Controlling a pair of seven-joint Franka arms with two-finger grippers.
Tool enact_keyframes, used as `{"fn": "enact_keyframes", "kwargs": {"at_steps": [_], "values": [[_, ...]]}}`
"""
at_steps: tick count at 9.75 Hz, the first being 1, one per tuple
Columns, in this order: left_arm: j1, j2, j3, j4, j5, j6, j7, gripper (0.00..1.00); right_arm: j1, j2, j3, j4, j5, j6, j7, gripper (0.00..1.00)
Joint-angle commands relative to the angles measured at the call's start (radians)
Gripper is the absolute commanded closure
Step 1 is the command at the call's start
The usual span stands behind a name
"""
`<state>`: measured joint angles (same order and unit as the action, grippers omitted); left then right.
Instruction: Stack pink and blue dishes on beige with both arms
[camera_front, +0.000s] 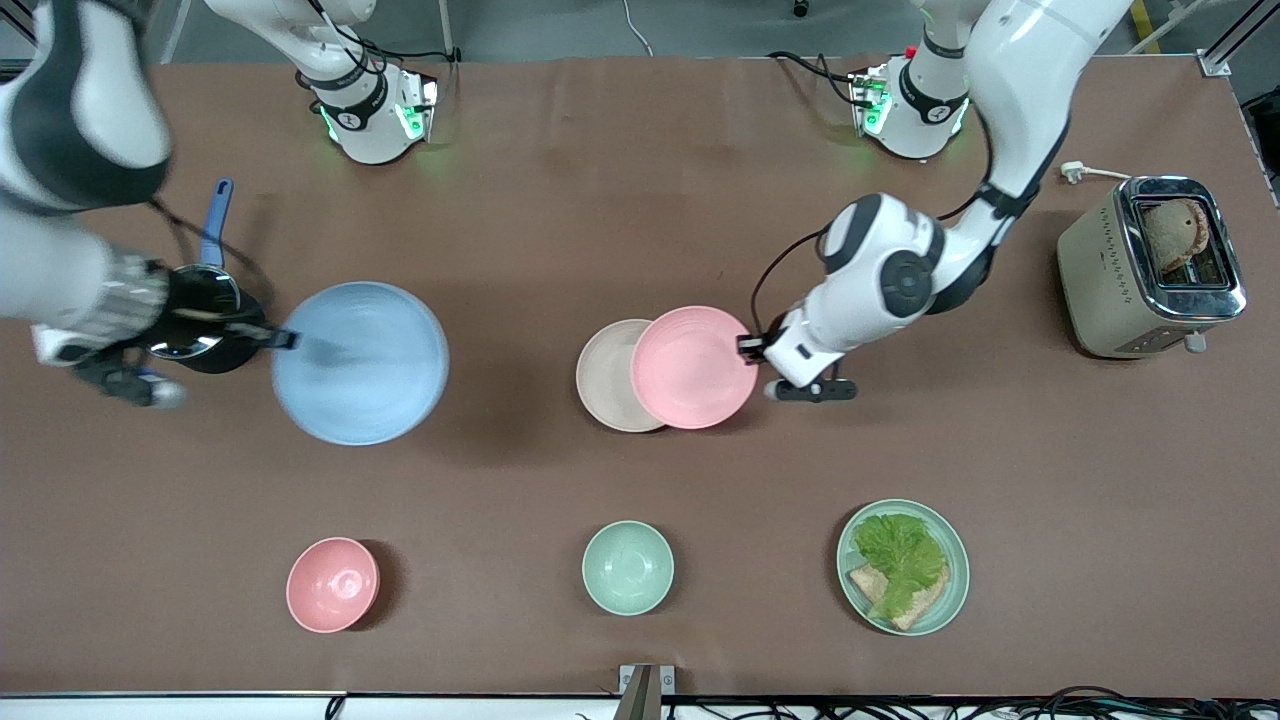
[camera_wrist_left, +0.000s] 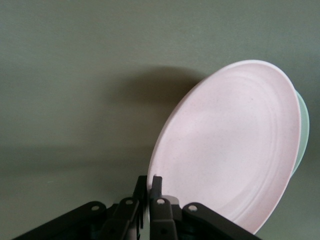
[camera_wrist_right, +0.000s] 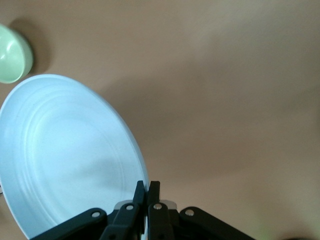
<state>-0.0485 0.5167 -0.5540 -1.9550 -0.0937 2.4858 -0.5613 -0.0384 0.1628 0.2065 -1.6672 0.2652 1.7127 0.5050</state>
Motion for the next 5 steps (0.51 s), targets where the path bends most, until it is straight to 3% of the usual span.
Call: {"fn": "enact_keyframes", "kwargs": {"at_steps": [1, 2, 3, 4, 5], "values": [[-0.046, 0.136, -0.026, 0.098, 0.182, 0.025, -0.241, 1.0, 0.002, -0.017, 0.13, -0.084, -0.029, 0.101, 0.142, 0.99], [-0.053, 0.149, -0.038, 0.106, 0.251, 0.025, -0.323, 0.99, 0.006, -0.016, 0.17, -0.142, -0.021, 0.178, 0.15, 0.99], [-0.053, 0.157, -0.049, 0.107, 0.287, 0.025, -0.362, 0.91, 0.009, -0.005, 0.198, -0.201, -0.015, 0.255, 0.158, 0.99], [-0.053, 0.158, -0.05, 0.108, 0.287, 0.025, -0.386, 0.54, 0.012, 0.007, 0.226, -0.251, -0.015, 0.322, 0.159, 0.99], [-0.053, 0.145, -0.05, 0.107, 0.292, 0.024, -0.384, 0.04, 0.014, 0.038, 0.238, -0.273, -0.015, 0.355, 0.159, 0.99]]}}
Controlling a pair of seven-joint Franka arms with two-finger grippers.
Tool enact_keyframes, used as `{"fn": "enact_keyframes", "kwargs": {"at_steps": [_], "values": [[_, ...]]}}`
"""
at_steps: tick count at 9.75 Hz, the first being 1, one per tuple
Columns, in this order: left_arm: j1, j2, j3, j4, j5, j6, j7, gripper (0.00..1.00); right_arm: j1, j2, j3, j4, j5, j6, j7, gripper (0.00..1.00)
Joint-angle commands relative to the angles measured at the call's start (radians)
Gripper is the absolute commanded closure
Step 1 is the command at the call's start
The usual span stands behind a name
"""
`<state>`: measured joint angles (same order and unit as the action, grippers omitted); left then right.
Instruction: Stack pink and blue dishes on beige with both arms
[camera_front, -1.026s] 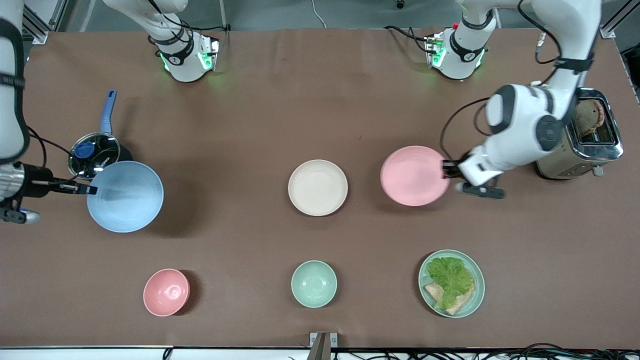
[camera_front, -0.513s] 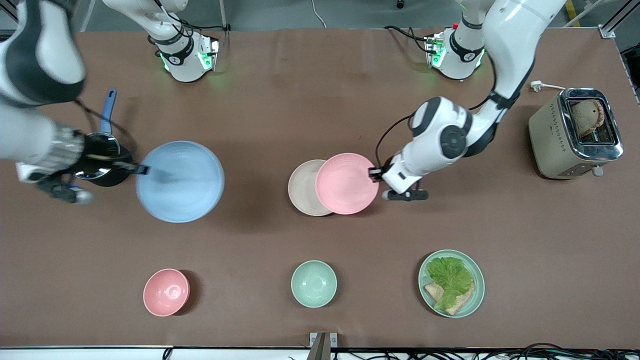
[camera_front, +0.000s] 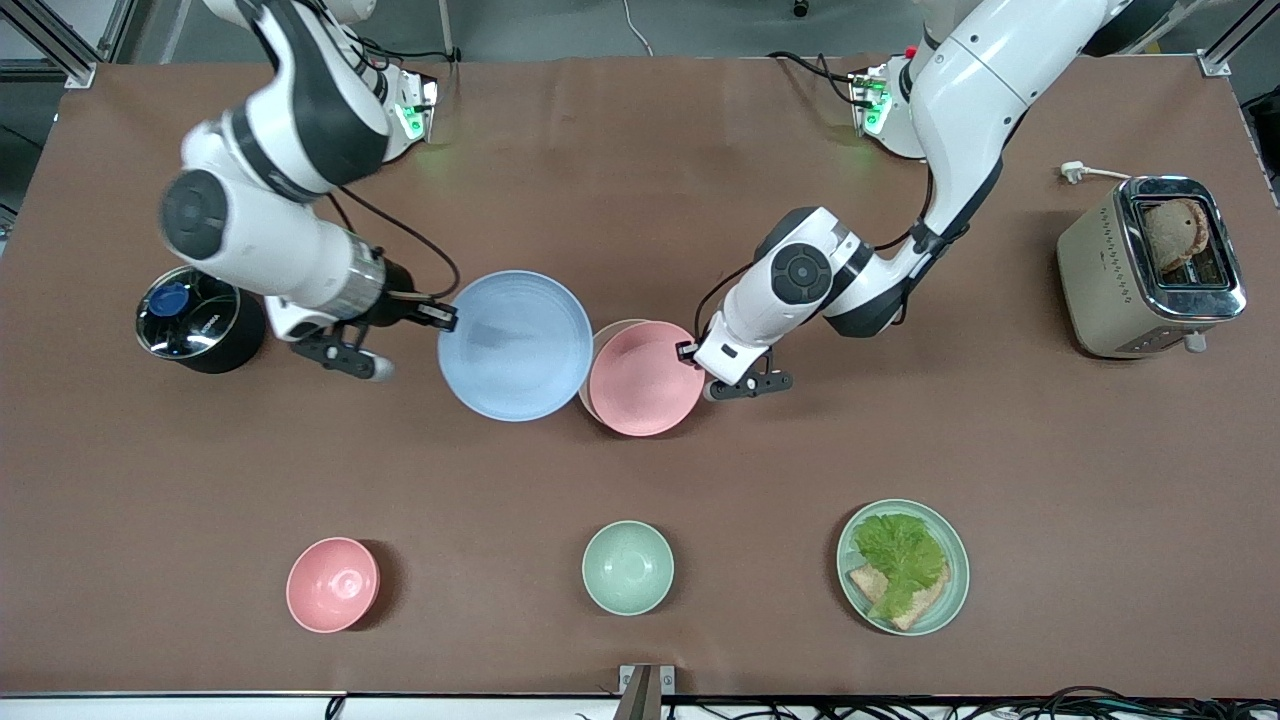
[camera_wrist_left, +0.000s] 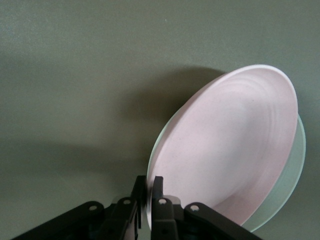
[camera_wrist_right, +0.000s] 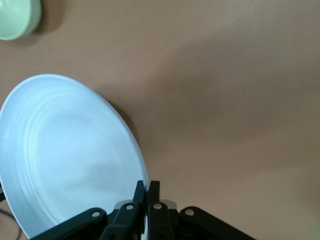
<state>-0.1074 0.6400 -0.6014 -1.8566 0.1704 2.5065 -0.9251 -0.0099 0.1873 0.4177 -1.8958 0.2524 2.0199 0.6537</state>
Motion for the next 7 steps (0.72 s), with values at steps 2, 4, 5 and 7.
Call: {"fn": "enact_keyframes", "kwargs": {"at_steps": [2, 4, 5, 7], "values": [[0.021, -0.069, 0.005, -0.007, 0.026, -0.076, 0.036, 0.0, -0.002, 0.067, 0.056, -0.068, -0.002, 0.167, 0.011, 0.99], [0.04, -0.198, 0.064, -0.009, 0.018, -0.297, 0.246, 0.0, 0.011, 0.145, 0.087, -0.068, -0.001, 0.267, 0.012, 0.99], [0.038, -0.27, 0.107, -0.009, 0.012, -0.376, 0.312, 0.0, 0.03, 0.205, 0.101, -0.068, -0.002, 0.366, 0.047, 0.98], [0.038, -0.408, 0.24, 0.002, 0.006, -0.465, 0.488, 0.0, 0.082, 0.274, 0.11, -0.069, -0.004, 0.505, 0.086, 0.98]]}}
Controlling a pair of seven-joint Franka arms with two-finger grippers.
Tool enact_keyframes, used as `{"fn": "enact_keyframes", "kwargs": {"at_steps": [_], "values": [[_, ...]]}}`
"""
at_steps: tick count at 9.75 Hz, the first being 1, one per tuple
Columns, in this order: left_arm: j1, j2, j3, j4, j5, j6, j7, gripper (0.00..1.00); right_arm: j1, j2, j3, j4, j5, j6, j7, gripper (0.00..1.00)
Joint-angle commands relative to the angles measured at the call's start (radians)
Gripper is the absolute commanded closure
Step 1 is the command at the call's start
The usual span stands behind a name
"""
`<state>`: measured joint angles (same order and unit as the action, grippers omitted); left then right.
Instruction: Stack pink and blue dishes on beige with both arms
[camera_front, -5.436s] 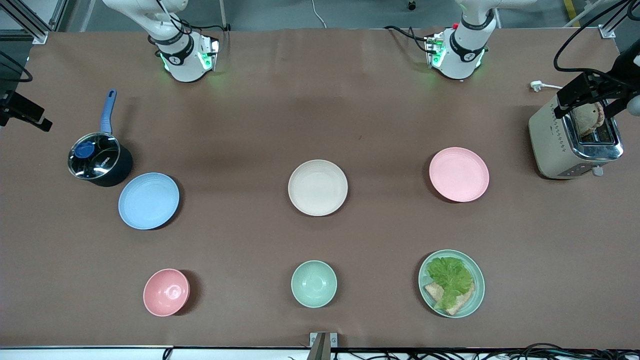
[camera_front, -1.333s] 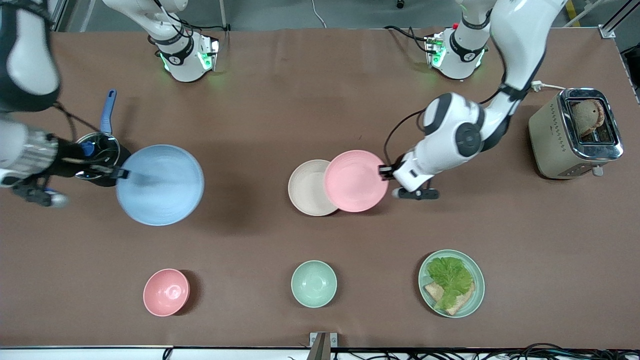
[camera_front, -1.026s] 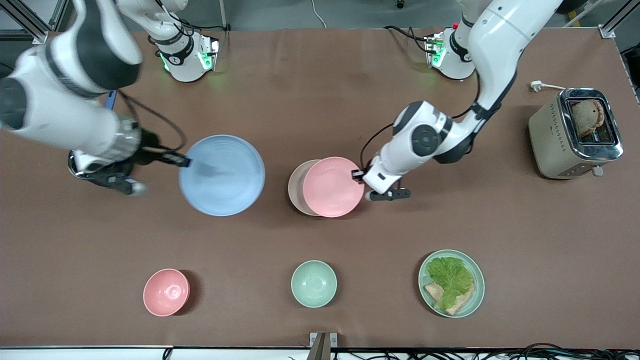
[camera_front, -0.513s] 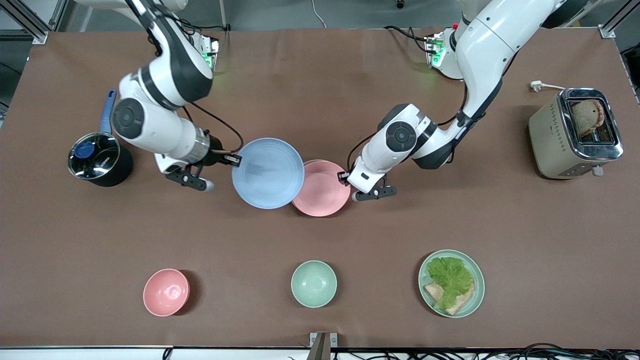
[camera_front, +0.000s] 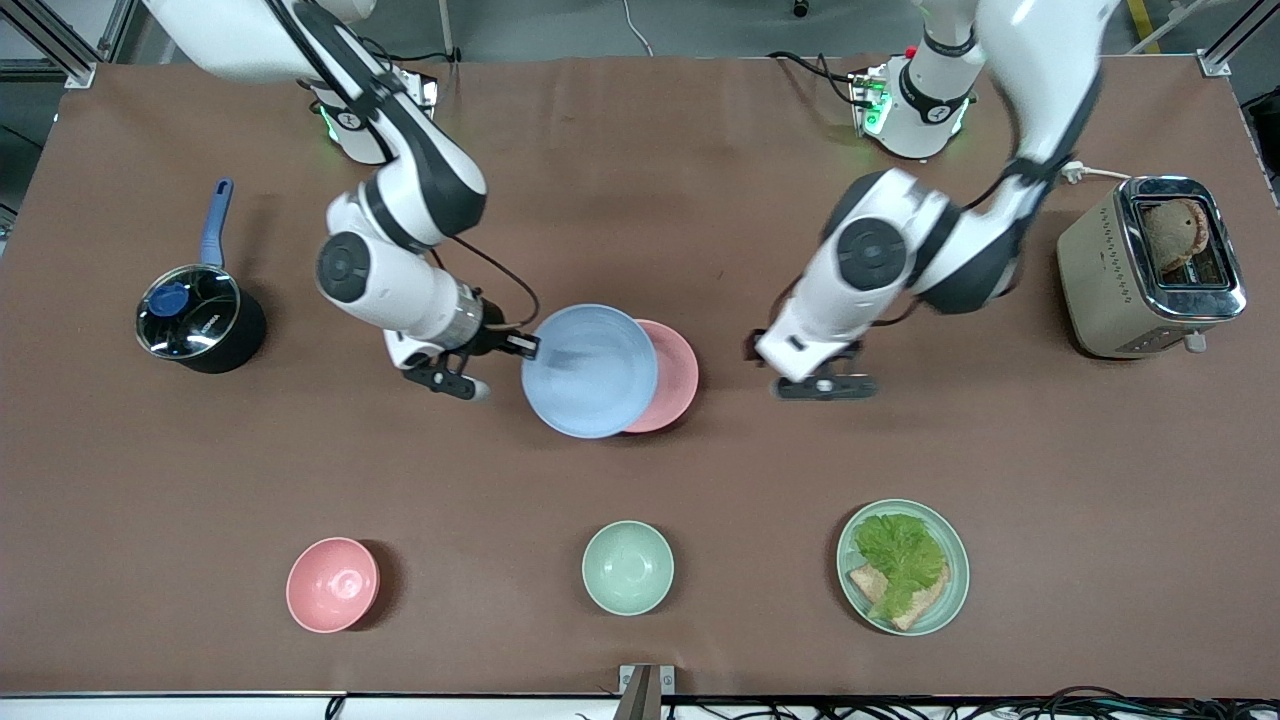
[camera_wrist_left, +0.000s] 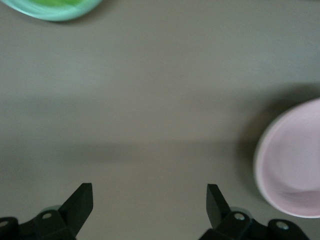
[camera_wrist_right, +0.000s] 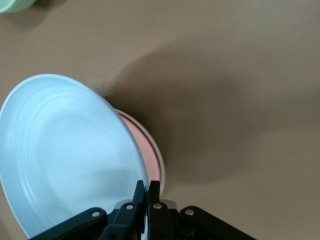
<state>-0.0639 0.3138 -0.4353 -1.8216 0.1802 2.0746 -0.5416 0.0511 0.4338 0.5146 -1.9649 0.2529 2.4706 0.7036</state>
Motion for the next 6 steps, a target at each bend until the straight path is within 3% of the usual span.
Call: {"fn": "enact_keyframes", "kwargs": {"at_steps": [1, 4, 6], "values": [[-0.005, -0.149, 0.146, -0.03, -0.03, -0.053, 0.209, 0.0, 0.041, 0.029, 0.013, -0.003, -0.004, 0.057, 0.037, 0.97], [-0.007, -0.275, 0.289, 0.056, -0.086, -0.17, 0.372, 0.0, 0.061, 0.051, 0.012, -0.028, -0.01, 0.092, 0.043, 0.95], [-0.013, -0.302, 0.393, 0.205, -0.174, -0.372, 0.51, 0.0, 0.069, 0.074, 0.012, -0.046, -0.015, 0.111, 0.043, 0.94]]}}
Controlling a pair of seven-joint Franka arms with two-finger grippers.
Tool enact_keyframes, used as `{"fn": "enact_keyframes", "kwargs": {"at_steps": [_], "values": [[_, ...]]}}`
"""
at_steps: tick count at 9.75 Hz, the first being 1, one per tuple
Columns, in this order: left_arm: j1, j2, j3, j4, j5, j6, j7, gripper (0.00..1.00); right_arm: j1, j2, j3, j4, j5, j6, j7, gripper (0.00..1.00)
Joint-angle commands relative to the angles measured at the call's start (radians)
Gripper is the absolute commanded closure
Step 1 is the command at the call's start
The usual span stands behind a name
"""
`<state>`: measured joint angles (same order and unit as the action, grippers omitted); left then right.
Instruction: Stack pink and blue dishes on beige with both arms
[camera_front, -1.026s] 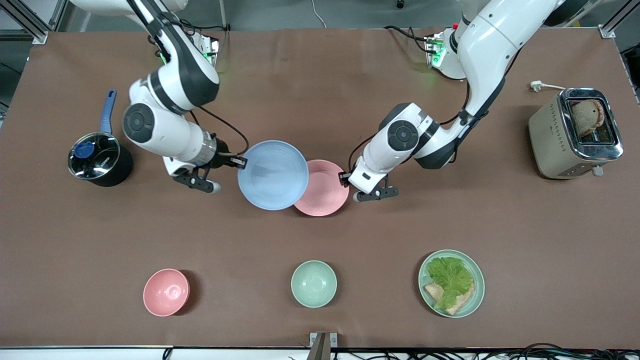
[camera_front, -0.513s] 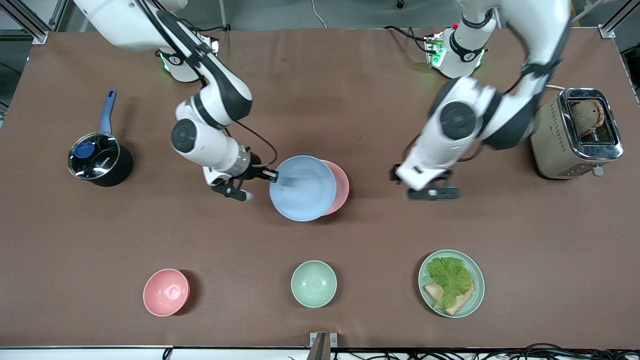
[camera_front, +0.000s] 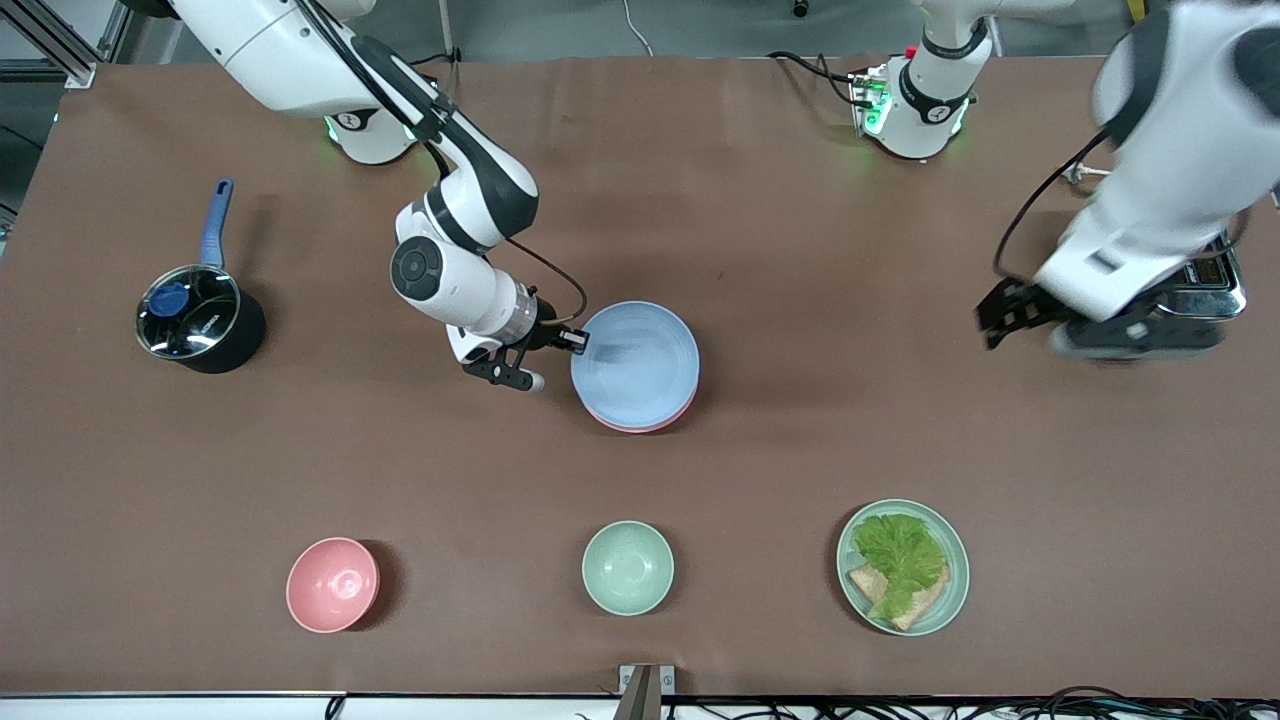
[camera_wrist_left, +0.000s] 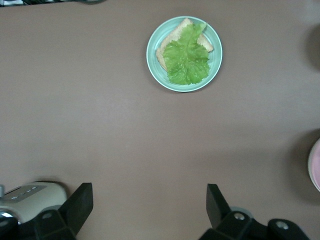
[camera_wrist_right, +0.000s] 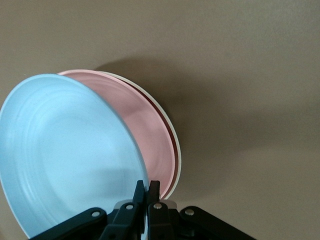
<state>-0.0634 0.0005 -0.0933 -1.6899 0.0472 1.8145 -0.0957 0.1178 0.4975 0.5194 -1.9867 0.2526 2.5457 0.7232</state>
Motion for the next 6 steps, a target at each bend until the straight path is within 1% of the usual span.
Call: {"fn": "enact_keyframes", "kwargs": {"at_steps": [1, 2, 3, 4, 5, 6], "values": [[-0.009, 0.009, 0.073, 0.137, -0.041, -0.21, 0.106, 0.0, 0.005, 0.018, 0.007, -0.026, -0.015, 0.048, 0.024, 0.92], [-0.007, -0.046, 0.099, 0.139, -0.041, -0.286, 0.129, 0.0, 0.006, 0.029, 0.007, -0.026, -0.013, 0.048, 0.031, 0.83], [-0.006, -0.097, 0.121, 0.115, -0.041, -0.303, 0.131, 0.0, -0.003, 0.03, 0.007, -0.026, -0.015, 0.039, 0.045, 0.34], [-0.006, -0.1, 0.138, 0.119, -0.041, -0.302, 0.131, 0.0, -0.004, 0.006, 0.005, -0.024, -0.016, 0.022, 0.044, 0.0], [-0.003, -0.094, 0.142, 0.121, -0.038, -0.297, 0.131, 0.0, -0.009, -0.098, 0.001, -0.018, -0.018, -0.092, 0.045, 0.0], [-0.003, -0.061, 0.142, 0.151, -0.033, -0.297, 0.13, 0.0, -0.059, -0.176, -0.001, 0.017, -0.019, -0.266, 0.045, 0.0]]}}
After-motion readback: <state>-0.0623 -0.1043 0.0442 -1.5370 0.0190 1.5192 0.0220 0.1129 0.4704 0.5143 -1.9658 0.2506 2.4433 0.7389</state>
